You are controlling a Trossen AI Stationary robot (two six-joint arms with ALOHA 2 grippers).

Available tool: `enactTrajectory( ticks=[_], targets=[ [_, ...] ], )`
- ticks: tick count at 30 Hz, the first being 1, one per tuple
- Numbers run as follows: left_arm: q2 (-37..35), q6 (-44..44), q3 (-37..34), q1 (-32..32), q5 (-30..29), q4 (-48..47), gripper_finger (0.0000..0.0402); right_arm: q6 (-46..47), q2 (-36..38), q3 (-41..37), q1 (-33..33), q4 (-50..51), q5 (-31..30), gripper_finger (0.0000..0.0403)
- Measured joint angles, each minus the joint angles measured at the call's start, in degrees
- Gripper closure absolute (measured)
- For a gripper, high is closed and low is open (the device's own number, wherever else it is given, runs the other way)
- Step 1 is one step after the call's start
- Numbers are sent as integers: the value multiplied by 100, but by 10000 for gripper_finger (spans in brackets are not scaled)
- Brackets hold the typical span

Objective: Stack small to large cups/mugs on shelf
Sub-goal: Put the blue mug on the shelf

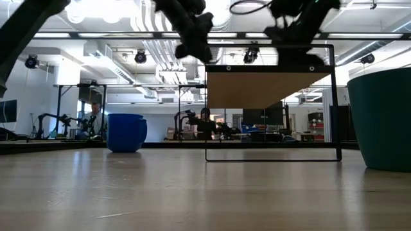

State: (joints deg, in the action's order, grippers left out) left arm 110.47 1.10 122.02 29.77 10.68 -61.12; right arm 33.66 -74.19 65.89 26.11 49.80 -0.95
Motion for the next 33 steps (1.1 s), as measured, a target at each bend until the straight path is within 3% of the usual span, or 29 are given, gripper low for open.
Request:
enactTrajectory(
  ticks=[7,13,21,26,33],
  targets=[
    [-369,-42,-34,-540,-58,-1957,326,992,859,6,-891,1442,264,339],
    [-378,79,-49,-885,-175,-2842,327,979,1062,7,-2125,1595,324,339],
    [-399,1103,-656,-1047,-825,-2886,327,1193,709,9,-3007,1545,197,339],
    [-568,1346,-1731,-1048,-843,-2889,327,1562,440,9,-3130,1553,241,339],
    [-826,1662,-2971,-1021,-1687,-2562,327,1584,317,9,-3185,1598,240,339]
  ],
)
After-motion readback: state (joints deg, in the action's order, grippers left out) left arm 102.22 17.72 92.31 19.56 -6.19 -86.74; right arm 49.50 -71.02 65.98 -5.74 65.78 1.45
